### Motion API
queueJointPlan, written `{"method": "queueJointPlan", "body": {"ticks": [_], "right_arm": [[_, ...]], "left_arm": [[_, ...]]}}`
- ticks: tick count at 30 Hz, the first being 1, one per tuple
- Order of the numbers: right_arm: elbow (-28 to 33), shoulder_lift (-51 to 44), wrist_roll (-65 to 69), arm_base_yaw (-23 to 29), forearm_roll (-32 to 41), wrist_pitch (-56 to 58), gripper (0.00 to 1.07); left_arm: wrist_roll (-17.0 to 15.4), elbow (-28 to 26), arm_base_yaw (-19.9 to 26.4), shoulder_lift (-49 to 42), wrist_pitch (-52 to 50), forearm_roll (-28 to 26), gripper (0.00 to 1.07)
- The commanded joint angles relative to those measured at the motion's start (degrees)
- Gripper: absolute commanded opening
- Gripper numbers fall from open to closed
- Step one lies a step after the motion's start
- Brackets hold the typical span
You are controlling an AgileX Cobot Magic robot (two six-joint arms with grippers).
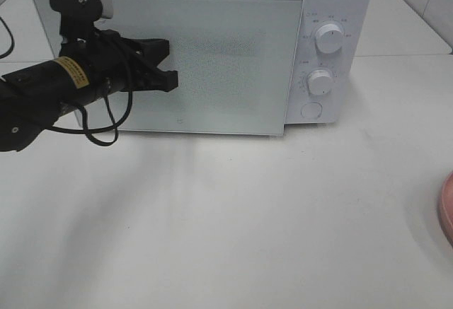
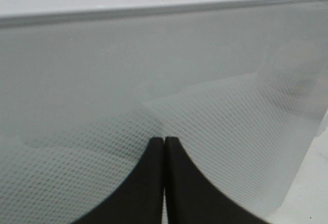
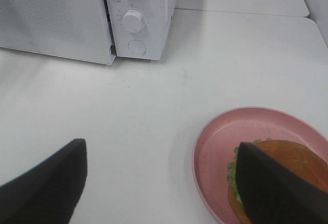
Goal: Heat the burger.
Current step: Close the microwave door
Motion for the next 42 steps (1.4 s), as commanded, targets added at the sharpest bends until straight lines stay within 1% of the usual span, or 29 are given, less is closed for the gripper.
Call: {"method": "queueJointPlan", "body": {"ticks": [1, 3, 4, 6, 7, 8, 12, 14, 15, 16, 18, 19, 21, 22, 23, 25, 34, 37, 38, 39, 40, 41, 42], "right_arm": [[-0.06, -1.55, 0.34, -0.29, 0.23, -0.52, 0.76], [-0.06, -1.55, 0.34, -0.29, 0.23, -0.52, 0.75], [-0.06, -1.55, 0.34, -0.29, 0.23, -0.52, 0.75], [-0.06, -1.55, 0.34, -0.29, 0.23, -0.52, 0.75], [-0.06, -1.55, 0.34, -0.29, 0.23, -0.52, 0.75], [-0.06, -1.55, 0.34, -0.29, 0.23, -0.52, 0.75], [-0.06, -1.55, 0.34, -0.29, 0.23, -0.52, 0.75], [-0.06, -1.55, 0.34, -0.29, 0.23, -0.52, 0.75], [-0.06, -1.55, 0.34, -0.29, 0.23, -0.52, 0.75], [-0.06, -1.55, 0.34, -0.29, 0.23, -0.52, 0.75], [-0.06, -1.55, 0.34, -0.29, 0.23, -0.52, 0.75], [-0.06, -1.55, 0.34, -0.29, 0.23, -0.52, 0.75], [-0.06, -1.55, 0.34, -0.29, 0.23, -0.52, 0.75], [-0.06, -1.55, 0.34, -0.29, 0.23, -0.52, 0.75], [-0.06, -1.55, 0.34, -0.29, 0.23, -0.52, 0.75], [-0.06, -1.55, 0.34, -0.29, 0.29, -0.52, 0.75], [-0.06, -1.55, 0.34, -0.29, 0.29, -0.52, 0.75], [-0.06, -1.55, 0.34, -0.29, 0.29, -0.52, 0.75], [-0.06, -1.55, 0.34, -0.29, 0.29, -0.52, 0.75], [-0.06, -1.55, 0.34, -0.29, 0.29, -0.52, 0.75], [-0.06, -1.55, 0.34, -0.29, 0.29, -0.52, 0.75], [-0.06, -1.55, 0.34, -0.29, 0.29, -0.52, 0.75], [-0.06, -1.55, 0.34, -0.29, 0.29, -0.52, 0.75]], "left_arm": [[-0.29, -2.46, -1.2, 0.8, 1.72, -1.26, 0.0], [-0.29, -4.7, -2.18, 2.06, 2.81, -1.26, 0.0], [-0.29, -4.7, -2.18, 2.06, 2.81, -1.26, 0.0], [-0.29, -6.88, -3.09, 3.44, 3.21, -1.83, 0.0], [-0.29, -6.88, -3.09, 3.44, 3.21, -1.83, 0.0], [-0.29, -8.37, -3.67, 4.18, 4.18, -2.64, 0.0], [-0.29, -10.31, -4.41, 5.27, 5.1, -2.98, 0.0], [-0.29, -12.78, -5.1, 6.42, 5.67, -3.27, 0.0], [-0.29, -12.78, -5.1, 6.42, 5.67, -3.27, 0.0], [-0.29, -14.5, -5.61, 7.39, 5.9, -3.38, 0.0], [-0.29, -15.24, -6.07, 7.85, 5.9, -3.55, 0.0], [-0.34, -16.84, -6.65, 8.94, 5.9, -3.67, 0.0], [-0.29, -17.65, -6.93, 9.34, 5.96, -3.84, 0.0], [-0.29, -19.08, -7.28, 9.97, 6.76, -3.9, 0.0], [-0.29, -19.08, -7.28, 9.97, 6.76, -3.9, 0.0], [-0.29, -21.2, -7.85, 10.6, 8.71, -4.01, 0.0], [-0.29, -21.54, -8.19, 11.0, 8.71, -4.24, 0.0], [-0.74, -21.54, -8.19, 10.83, 8.71, -3.15, 0.0], [-2.98, -21.43, -8.19, 10.31, 8.82, -0.29, 0.0], [-2.98, -21.43, -8.19, 10.31, 8.82, -0.29, 0.0], [-4.35, -21.2, -8.19, 10.14, 8.94, 1.2, 0.0], [-8.42, -20.11, -8.19, 8.88, 8.82, 5.73, 0.0], [-8.42, -20.11, -8.19, 8.88, 8.82, 5.73, 0.0]]}}
